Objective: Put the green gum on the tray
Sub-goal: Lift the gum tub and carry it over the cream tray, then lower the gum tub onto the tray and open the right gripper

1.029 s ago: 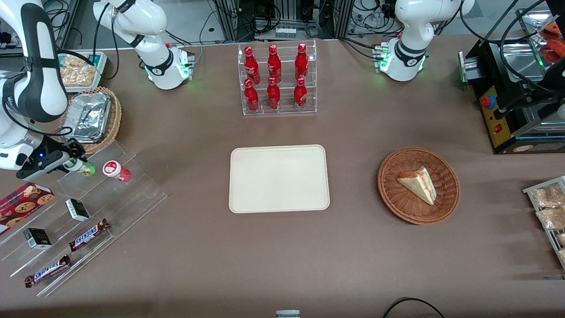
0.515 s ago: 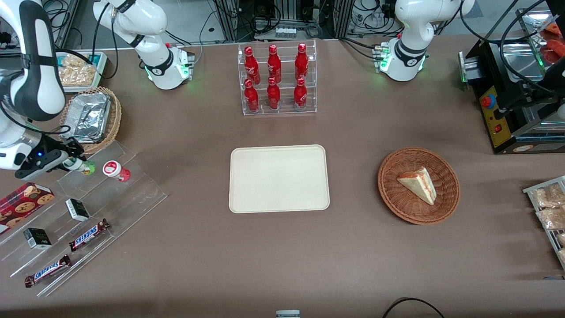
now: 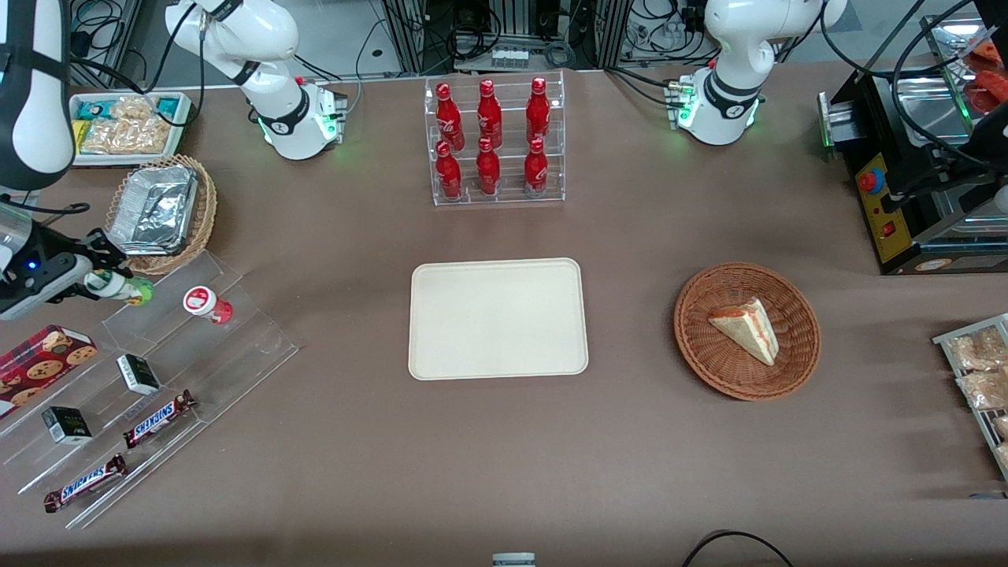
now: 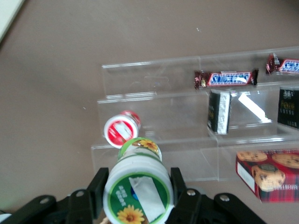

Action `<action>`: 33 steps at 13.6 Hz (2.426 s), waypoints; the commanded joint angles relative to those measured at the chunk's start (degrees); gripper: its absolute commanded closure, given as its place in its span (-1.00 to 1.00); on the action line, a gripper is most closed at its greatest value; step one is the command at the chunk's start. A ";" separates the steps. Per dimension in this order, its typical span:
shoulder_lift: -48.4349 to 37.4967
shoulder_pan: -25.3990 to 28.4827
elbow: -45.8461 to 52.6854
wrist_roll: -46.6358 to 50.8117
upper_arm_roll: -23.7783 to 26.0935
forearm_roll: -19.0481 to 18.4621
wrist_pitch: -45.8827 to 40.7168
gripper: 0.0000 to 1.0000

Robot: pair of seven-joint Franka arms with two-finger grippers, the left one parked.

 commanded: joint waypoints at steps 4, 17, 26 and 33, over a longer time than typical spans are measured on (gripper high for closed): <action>1.02 13.10 4.26 18.49 -0.18 -0.83 -5.31 1.00; 18.40 44.04 13.93 74.39 -0.18 0.05 3.35 1.00; 35.80 54.78 20.24 96.38 -0.36 -0.64 18.94 1.00; 40.48 56.89 21.23 98.51 -0.62 -1.70 22.99 1.00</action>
